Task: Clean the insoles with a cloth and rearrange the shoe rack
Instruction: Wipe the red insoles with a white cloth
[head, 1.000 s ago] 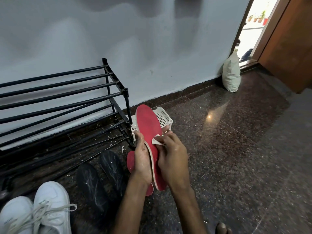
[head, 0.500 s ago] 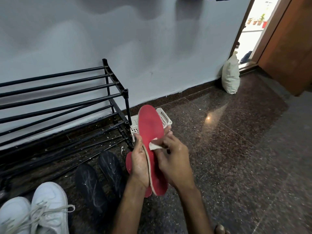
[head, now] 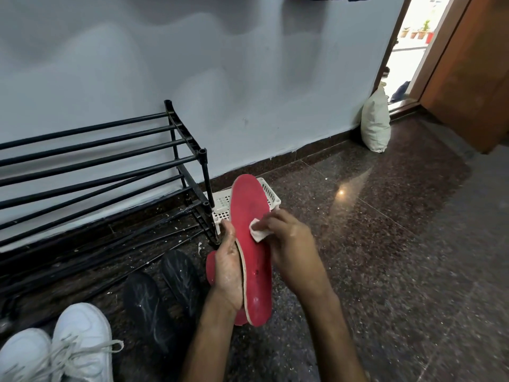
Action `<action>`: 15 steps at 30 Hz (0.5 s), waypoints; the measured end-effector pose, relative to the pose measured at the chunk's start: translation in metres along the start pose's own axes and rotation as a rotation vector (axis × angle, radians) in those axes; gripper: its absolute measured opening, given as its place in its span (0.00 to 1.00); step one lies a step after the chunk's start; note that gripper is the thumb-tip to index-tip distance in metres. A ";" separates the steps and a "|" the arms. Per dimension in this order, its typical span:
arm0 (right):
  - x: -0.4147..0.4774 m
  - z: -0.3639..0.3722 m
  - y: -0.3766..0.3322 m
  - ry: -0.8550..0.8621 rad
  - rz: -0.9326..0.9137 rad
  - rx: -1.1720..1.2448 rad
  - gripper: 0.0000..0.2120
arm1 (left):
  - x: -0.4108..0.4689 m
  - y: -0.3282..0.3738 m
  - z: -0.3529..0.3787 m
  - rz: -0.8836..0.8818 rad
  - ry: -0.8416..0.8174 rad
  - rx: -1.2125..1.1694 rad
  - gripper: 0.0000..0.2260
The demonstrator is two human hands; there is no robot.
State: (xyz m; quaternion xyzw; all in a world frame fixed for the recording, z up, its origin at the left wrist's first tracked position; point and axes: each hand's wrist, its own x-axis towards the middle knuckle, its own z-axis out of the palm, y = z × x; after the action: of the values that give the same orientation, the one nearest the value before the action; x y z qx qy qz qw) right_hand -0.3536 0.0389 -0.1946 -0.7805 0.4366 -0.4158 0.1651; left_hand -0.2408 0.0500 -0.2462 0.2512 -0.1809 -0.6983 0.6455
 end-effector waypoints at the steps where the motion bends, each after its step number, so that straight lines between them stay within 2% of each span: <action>1: -0.005 0.002 0.004 -0.060 0.026 0.027 0.06 | 0.000 0.002 0.001 0.008 0.000 0.018 0.34; 3: -0.018 -0.005 0.022 -0.258 0.153 -0.003 0.05 | 0.002 0.007 -0.004 0.036 -0.009 0.024 0.36; 4: -0.024 -0.010 0.031 -0.351 0.216 -0.061 0.08 | 0.003 0.009 -0.006 0.056 -0.009 0.029 0.36; 5: -0.029 -0.015 0.039 -0.363 0.260 -0.093 0.11 | 0.004 0.011 -0.009 0.069 -0.014 0.032 0.36; 7: -0.029 -0.024 0.046 -0.171 0.296 -0.075 0.11 | 0.006 0.012 -0.010 0.059 -0.039 0.033 0.35; 10: -0.016 -0.025 0.029 0.119 0.209 -0.018 0.12 | 0.003 0.012 -0.005 0.037 -0.064 0.032 0.34; 12: -0.010 -0.016 0.015 0.152 0.119 0.055 0.13 | 0.002 0.009 -0.003 -0.003 -0.047 0.039 0.35; 15: -0.013 0.009 0.002 0.075 0.068 0.104 0.10 | -0.001 0.006 0.003 -0.028 -0.092 0.022 0.37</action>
State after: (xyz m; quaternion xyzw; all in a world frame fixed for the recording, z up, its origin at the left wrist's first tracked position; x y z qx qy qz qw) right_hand -0.3514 0.0471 -0.2078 -0.7395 0.4464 -0.4611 0.2032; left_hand -0.2375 0.0496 -0.2399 0.2284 -0.2143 -0.7161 0.6238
